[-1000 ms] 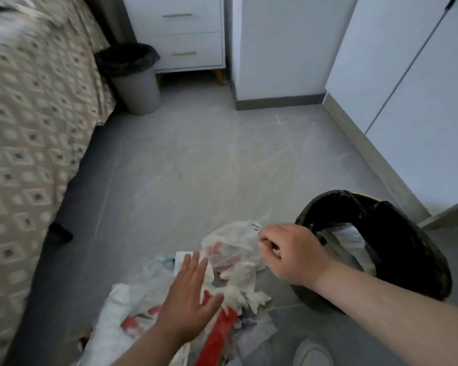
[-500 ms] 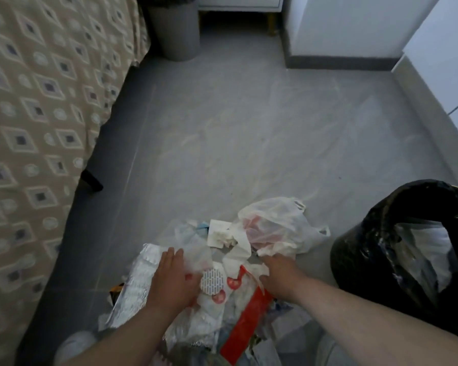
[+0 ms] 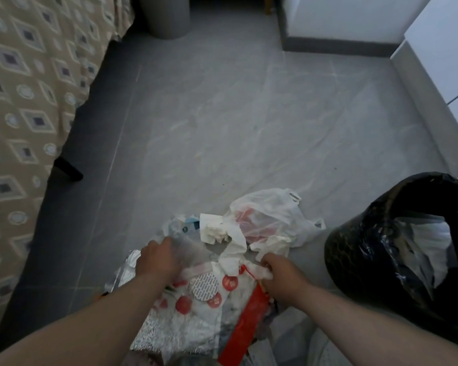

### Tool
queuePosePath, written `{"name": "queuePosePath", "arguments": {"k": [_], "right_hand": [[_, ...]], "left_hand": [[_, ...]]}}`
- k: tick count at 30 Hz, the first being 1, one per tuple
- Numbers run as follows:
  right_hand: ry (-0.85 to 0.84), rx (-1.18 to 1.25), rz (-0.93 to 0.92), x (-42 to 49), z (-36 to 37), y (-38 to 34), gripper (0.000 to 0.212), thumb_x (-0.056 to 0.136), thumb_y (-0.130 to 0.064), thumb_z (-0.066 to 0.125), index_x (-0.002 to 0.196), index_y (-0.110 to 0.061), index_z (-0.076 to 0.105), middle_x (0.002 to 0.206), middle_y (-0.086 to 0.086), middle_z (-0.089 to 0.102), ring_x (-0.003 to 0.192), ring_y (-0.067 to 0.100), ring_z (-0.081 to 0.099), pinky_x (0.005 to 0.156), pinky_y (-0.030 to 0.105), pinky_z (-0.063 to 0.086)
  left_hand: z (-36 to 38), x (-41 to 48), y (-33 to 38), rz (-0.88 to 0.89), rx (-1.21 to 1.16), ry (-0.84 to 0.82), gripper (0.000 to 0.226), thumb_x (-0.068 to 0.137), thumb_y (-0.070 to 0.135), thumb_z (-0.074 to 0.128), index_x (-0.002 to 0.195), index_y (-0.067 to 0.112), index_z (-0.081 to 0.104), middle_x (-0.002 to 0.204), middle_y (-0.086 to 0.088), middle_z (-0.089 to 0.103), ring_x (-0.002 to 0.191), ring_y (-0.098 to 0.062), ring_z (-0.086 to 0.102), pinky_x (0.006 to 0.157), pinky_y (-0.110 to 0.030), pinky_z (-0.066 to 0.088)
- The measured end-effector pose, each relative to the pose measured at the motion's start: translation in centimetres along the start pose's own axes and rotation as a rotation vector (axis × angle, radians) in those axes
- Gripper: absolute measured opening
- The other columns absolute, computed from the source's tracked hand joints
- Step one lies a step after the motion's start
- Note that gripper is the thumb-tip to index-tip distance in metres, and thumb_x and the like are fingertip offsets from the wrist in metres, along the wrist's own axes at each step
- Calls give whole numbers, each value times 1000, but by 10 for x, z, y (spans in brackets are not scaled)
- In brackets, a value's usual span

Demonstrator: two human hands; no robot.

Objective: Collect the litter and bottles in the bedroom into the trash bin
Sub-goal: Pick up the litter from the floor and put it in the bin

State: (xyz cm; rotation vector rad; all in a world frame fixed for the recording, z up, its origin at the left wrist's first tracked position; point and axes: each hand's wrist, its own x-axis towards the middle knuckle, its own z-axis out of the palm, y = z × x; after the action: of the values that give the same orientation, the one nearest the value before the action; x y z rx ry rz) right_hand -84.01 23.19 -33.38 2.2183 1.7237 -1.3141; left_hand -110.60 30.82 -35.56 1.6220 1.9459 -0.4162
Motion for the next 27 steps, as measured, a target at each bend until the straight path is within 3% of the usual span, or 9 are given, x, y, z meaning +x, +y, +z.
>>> {"name": "queuePosePath", "arguments": {"k": [3, 6, 9, 13, 15, 19, 23, 27], "right_hand": [[74, 164, 45, 2, -6, -2, 19, 79, -33, 67, 93, -25, 57, 89, -3, 59, 83, 14, 58, 71, 22, 44], [77, 167, 57, 4, -12, -4, 27, 80, -21, 65, 107, -19, 61, 90, -5, 56, 85, 12, 55, 70, 20, 41], [70, 167, 35, 5, -20, -7, 26, 80, -20, 66, 105, -18, 61, 84, -8, 56, 84, 13, 56, 71, 23, 45], [70, 133, -17, 3, -39, -18, 28, 77, -24, 69, 104, -17, 63, 94, -4, 59, 87, 12, 56, 70, 22, 42], [92, 114, -64, 0, -54, -31, 30, 76, -21, 69, 105, -16, 65, 97, -4, 60, 90, 13, 57, 72, 23, 43], [126, 76, -196, -20, -95, -63, 35, 76, -20, 70, 110, -18, 65, 94, -11, 54, 89, 8, 52, 69, 14, 36], [171, -11, -286, -60, -147, -85, 39, 74, -25, 72, 112, -18, 65, 101, -3, 63, 89, 10, 55, 74, 19, 41], [348, -17, -300, -115, -209, -79, 35, 73, -28, 70, 108, -22, 66, 101, -4, 65, 86, 10, 56, 74, 22, 43]], "left_hand": [[-1, -2, -3, 44, 99, 47, 30, 85, 29, 52, 114, 22, 55, 117, -9, 48, 112, -29, 46, 89, -38, 43], [-4, -3, -6, 125, 97, 98, 9, 84, 17, 51, 88, 19, 59, 107, -7, 56, 100, -27, 54, 77, -35, 43], [-12, -6, -11, 148, -46, 95, 26, 82, 18, 57, 62, 20, 41, 83, -5, 61, 78, -27, 57, 61, -30, 38], [-43, -14, -13, 147, -412, 155, 15, 77, 17, 71, 72, 25, 59, 74, 2, 64, 74, -20, 61, 66, -28, 45], [-62, -22, -9, 221, -484, 186, 15, 77, 13, 73, 74, 23, 63, 74, 4, 66, 74, -15, 63, 67, -24, 46], [-107, -52, 12, 324, -572, 328, 17, 75, 8, 75, 70, 20, 65, 67, 6, 63, 63, -4, 56, 55, -4, 38], [-153, -96, 50, 412, -689, 419, 24, 74, 4, 75, 66, 23, 62, 63, 8, 60, 56, 0, 52, 53, -6, 39], [-183, -138, 101, 528, -771, 426, 22, 76, 6, 75, 67, 23, 64, 63, 3, 62, 53, -2, 52, 50, -13, 41]]}}
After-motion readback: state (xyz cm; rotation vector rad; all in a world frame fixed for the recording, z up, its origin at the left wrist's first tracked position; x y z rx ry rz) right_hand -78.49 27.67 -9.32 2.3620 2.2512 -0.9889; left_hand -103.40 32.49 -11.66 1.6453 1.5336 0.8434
